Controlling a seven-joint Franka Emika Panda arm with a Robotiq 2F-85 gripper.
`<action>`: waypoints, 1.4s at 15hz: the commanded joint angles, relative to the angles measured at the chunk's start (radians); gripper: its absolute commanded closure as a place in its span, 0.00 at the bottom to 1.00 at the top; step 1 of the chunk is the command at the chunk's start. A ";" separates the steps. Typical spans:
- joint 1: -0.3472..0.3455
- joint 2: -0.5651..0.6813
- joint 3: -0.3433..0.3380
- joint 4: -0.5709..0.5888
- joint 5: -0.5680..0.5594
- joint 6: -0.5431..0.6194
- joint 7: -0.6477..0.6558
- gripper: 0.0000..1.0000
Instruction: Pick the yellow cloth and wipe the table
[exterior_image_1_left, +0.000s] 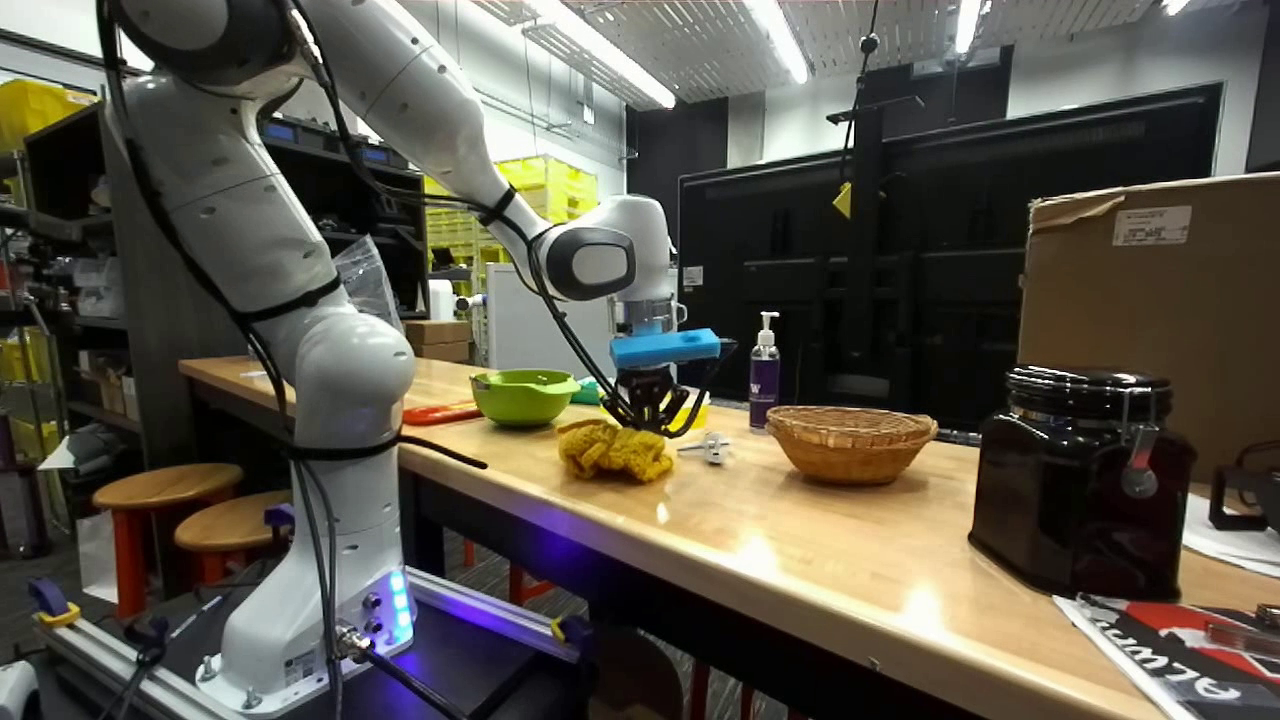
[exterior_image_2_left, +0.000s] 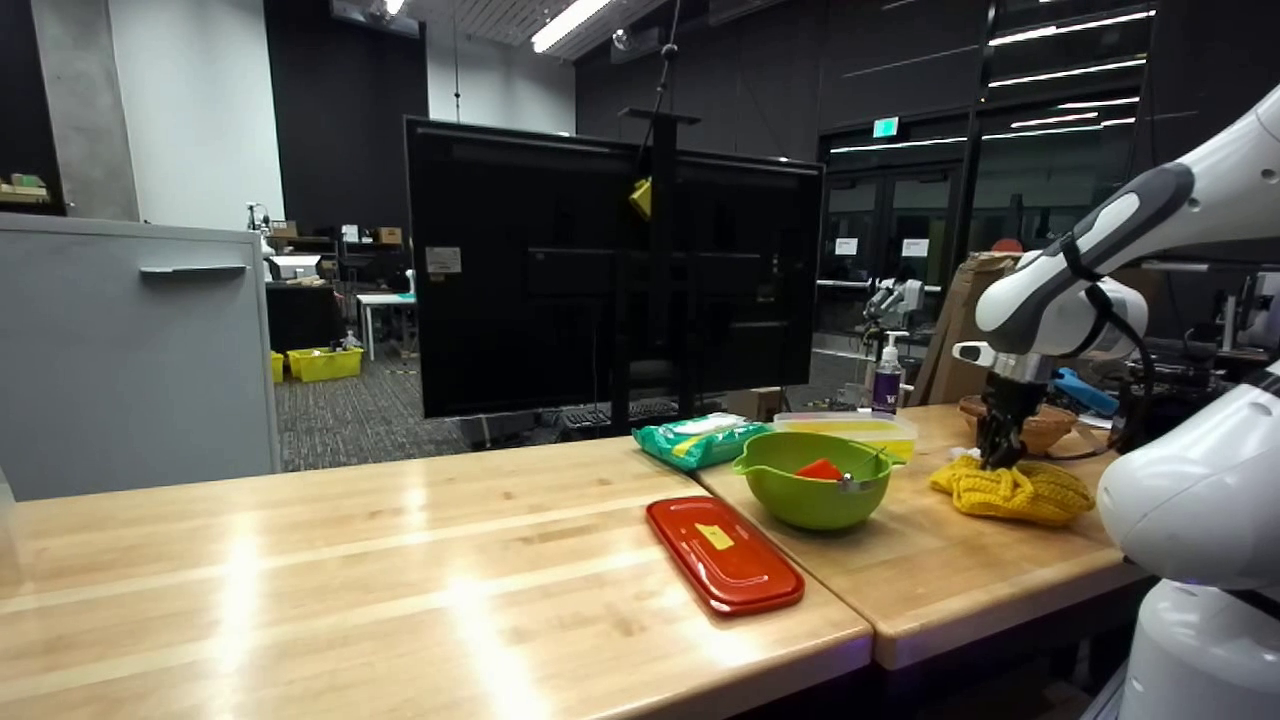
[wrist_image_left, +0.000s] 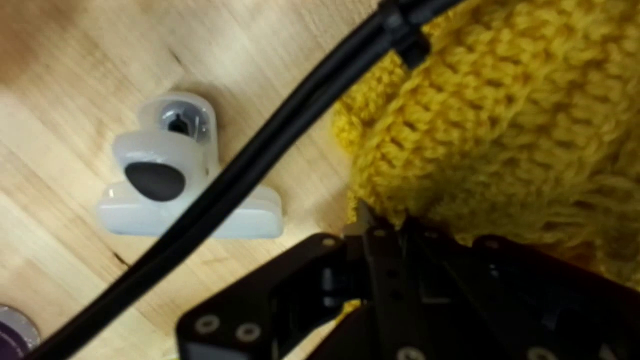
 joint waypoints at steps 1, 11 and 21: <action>-0.043 0.007 0.007 -0.025 -0.021 -0.023 0.040 0.99; -0.027 -0.048 0.058 -0.025 0.004 -0.154 0.235 0.99; 0.064 -0.076 0.079 -0.015 0.124 -0.262 0.409 0.99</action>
